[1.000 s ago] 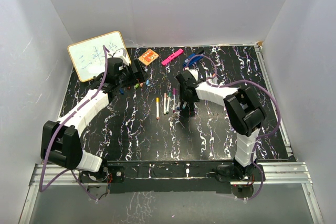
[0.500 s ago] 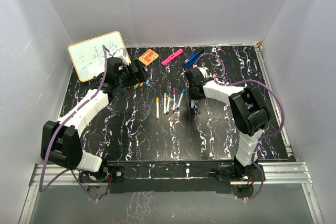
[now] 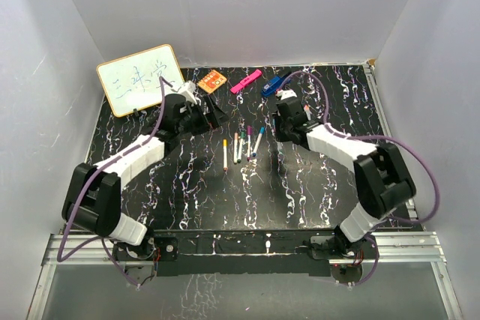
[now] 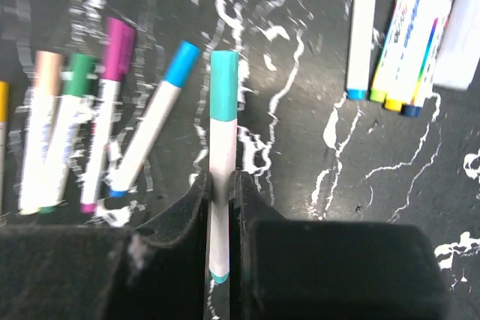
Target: Open the pen caps
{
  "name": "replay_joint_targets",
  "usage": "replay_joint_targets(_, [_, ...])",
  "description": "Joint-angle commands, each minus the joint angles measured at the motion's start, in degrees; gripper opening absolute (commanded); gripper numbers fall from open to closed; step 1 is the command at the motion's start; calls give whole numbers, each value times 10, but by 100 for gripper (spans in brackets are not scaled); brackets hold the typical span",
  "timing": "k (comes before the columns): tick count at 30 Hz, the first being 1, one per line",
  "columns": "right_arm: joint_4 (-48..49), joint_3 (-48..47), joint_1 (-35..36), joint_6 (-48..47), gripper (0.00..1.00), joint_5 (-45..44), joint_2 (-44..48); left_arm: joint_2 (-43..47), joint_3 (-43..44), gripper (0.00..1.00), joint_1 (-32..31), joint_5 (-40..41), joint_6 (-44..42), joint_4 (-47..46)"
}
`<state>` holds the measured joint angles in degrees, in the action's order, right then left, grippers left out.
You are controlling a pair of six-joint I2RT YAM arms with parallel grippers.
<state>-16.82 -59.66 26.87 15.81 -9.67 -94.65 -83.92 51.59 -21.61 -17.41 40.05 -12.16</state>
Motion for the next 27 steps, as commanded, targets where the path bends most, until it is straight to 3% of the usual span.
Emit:
replay_joint_targets(1, [95,20,-1,-47,0,86,80,-23,19,95,-32,-21,27,-56])
replay_joint_targets(10, [104,26,28,-45,0,163,119,-73,42,98,-55,-34,54,-107])
replay_joint_targets(27, [111,-4,101,-46,0,146,107,-101,59,96,-80,-34,75,-128])
